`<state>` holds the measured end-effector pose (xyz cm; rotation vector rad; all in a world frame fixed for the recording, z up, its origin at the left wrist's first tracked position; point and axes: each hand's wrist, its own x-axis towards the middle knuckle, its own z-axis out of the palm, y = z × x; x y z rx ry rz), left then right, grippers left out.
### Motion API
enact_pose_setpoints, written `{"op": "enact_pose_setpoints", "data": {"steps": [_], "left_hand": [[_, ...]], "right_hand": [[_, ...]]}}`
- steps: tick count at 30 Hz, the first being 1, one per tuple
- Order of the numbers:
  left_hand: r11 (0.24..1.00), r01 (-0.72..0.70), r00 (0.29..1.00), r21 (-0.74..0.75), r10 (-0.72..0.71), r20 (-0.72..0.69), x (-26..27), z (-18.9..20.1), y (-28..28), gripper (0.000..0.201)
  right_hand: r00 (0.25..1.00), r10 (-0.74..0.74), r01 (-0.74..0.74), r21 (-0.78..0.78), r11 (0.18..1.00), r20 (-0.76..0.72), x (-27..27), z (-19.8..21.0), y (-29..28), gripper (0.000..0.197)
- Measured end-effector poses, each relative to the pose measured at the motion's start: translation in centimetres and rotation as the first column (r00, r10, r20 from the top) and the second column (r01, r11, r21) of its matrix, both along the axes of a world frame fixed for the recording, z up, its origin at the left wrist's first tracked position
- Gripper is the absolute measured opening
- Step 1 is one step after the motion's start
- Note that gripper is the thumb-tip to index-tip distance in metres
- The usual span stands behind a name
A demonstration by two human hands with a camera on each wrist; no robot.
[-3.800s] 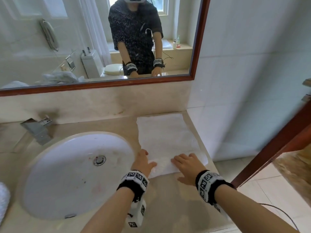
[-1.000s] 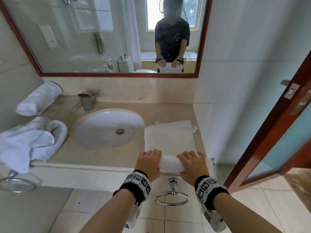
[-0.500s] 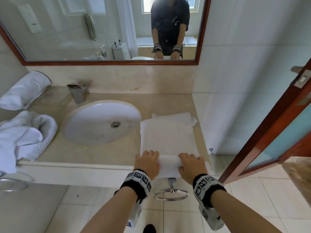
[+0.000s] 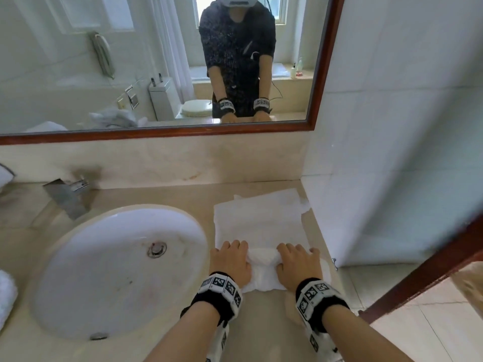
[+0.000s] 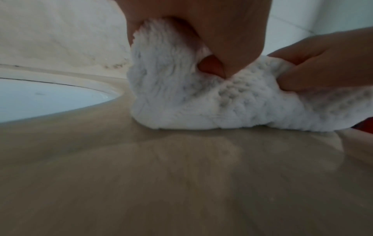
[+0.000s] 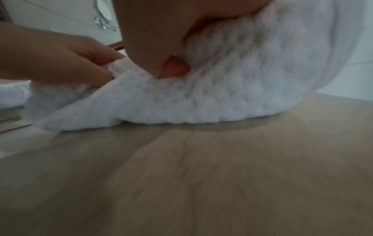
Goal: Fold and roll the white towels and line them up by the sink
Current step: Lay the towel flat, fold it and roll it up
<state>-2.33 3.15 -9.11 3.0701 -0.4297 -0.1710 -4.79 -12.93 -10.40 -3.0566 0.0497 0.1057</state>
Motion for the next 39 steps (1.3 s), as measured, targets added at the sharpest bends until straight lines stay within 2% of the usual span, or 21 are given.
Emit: {"op": "enact_pose_setpoints", "data": {"steps": [5, 7, 9, 12, 14, 16, 18, 19, 21, 22, 24, 25, 27, 28, 29, 32, 34, 36, 39], "left_hand": [[1.0, 0.004, 1.0, 0.004, -0.004, -0.028, 3.4, 0.2, -0.1, 0.039], [0.999, 0.043, 0.999, 0.014, -0.043, -0.03, 3.1, 0.5, 0.2, 0.038], [0.994, 0.107, 0.993, 0.009, -0.107, -0.058, 2.4, 0.9, 0.7, 0.034], [0.986, 0.124, 0.963, -0.11, -0.146, -0.226, 1.9, 1.4, 1.8, 0.03], [0.981, 0.062, 0.922, -0.183, -0.126, -0.365, 1.9, 1.6, 2.5, 0.032], [0.978, -0.003, 0.901, -0.208, -0.088, -0.424, 1.8, 1.8, 2.7, 0.036], [0.98, 0.059, 0.929, -0.188, -0.123, -0.349, 1.0, 2.0, 2.6, 0.042], [0.975, 0.157, 0.947, -0.156, -0.193, -0.255, 0.4, 2.2, 2.4, 0.043], [0.93, 0.366, 0.922, -0.042, -0.369, -0.122, -0.9, 1.7, 2.2, 0.05], [0.911, 0.411, 0.905, 0.026, -0.404, -0.135, -1.5, 1.4, 2.3, 0.059], [0.898, 0.41, 0.906, 0.16, -0.381, -0.185, -2.5, 0.4, 2.3, 0.078], [0.897, 0.395, 0.914, 0.197, -0.361, -0.187, -2.6, 0.0, 2.2, 0.077], [0.933, 0.334, 0.937, 0.134, -0.312, -0.159, -2.1, 0.3, 1.5, 0.059], [0.954, 0.289, 0.947, 0.075, -0.274, -0.17, -1.3, 0.7, 1.2, 0.049], [0.972, 0.233, 0.95, 0.005, -0.227, -0.213, -0.2, 1.4, 0.8, 0.04], [0.976, 0.019, 0.897, -0.218, -0.113, -0.428, 2.8, 2.1, 0.7, 0.024], [0.961, -0.042, 0.86, -0.274, -0.105, -0.499, 4.0, 1.6, 0.8, 0.015], [0.958, 0.044, 0.859, -0.285, -0.182, -0.479, 3.9, 1.7, 0.6, 0.019], [0.925, 0.336, 0.893, -0.175, -0.372, -0.254, 2.5, 2.2, 0.9, 0.065]], "right_hand": [[0.998, 0.032, -0.031, 0.015, 0.999, -0.047, 3.1, 0.9, -0.7, 0.036], [0.994, 0.092, -0.089, 0.045, 0.995, -0.052, 2.9, 1.7, -1.0, 0.038], [0.979, 0.155, -0.144, 0.088, 0.986, -0.133, 2.6, 2.5, -1.3, 0.037], [0.918, 0.193, -0.148, 0.152, 0.977, -0.347, 3.0, 3.6, -1.6, 0.036], [0.875, 0.187, -0.109, 0.196, 0.975, -0.446, 3.2, 4.1, -1.3, 0.037], [0.85, 0.181, -0.086, 0.208, 0.974, -0.494, 2.9, 4.3, -0.6, 0.037], [0.839, 0.161, -0.075, 0.181, 0.981, -0.52, 2.5, 4.5, -0.2, 0.038], [0.835, 0.148, -0.068, 0.168, 0.983, -0.53, 2.4, 4.5, -0.1, 0.038], [0.833, 0.121, -0.041, 0.156, 0.987, -0.54, 2.2, 4.5, 0.2, 0.037], [0.839, 0.104, -0.022, 0.159, 0.987, -0.534, 2.1, 4.5, 0.4, 0.037], [0.869, 0.093, -0.013, 0.165, 0.986, -0.486, 1.8, 4.2, 0.6, 0.037], [0.901, 0.108, -0.043, 0.161, 0.986, -0.42, 1.6, 4.1, 0.7, 0.038], [0.958, 0.232, -0.221, 0.084, 0.972, -0.17, 1.1, 3.8, 0.5, 0.038], [0.946, 0.321, -0.319, 0.033, 0.947, -0.054, 0.6, 3.8, 0.5, 0.039], [0.921, 0.389, -0.389, -0.008, 0.921, -0.022, 0.0, 3.7, 0.5, 0.044], [0.9, 0.415, -0.427, -0.077, 0.901, -0.136, -1.5, 2.7, 0.6, 0.073], [0.923, 0.343, -0.358, -0.067, 0.931, -0.172, -1.6, 2.6, 1.0, 0.062], [0.958, 0.248, -0.251, 0.001, 0.968, -0.146, -0.5, 3.2, 1.3, 0.044], [0.946, 0.106, -0.095, 0.049, 0.994, -0.308, 1.9, 4.6, 1.2, 0.039]]}}
